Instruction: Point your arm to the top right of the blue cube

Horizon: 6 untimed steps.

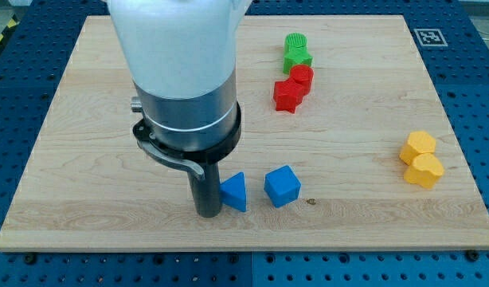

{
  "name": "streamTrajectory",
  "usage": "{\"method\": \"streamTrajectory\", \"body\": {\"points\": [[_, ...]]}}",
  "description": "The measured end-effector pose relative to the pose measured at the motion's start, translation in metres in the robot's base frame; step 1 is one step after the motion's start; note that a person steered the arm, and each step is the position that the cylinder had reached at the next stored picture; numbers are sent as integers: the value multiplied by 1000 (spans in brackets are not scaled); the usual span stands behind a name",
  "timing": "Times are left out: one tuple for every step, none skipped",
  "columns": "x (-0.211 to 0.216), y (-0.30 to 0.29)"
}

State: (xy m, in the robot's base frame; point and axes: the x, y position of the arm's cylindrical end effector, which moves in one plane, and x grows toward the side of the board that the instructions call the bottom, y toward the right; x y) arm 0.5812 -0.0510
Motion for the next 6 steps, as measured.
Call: {"method": "streamTrajectory", "body": {"points": [[-21,-12],[-60,-8],[-72,28],[-72,65],[-72,105],[-61,147]]}}
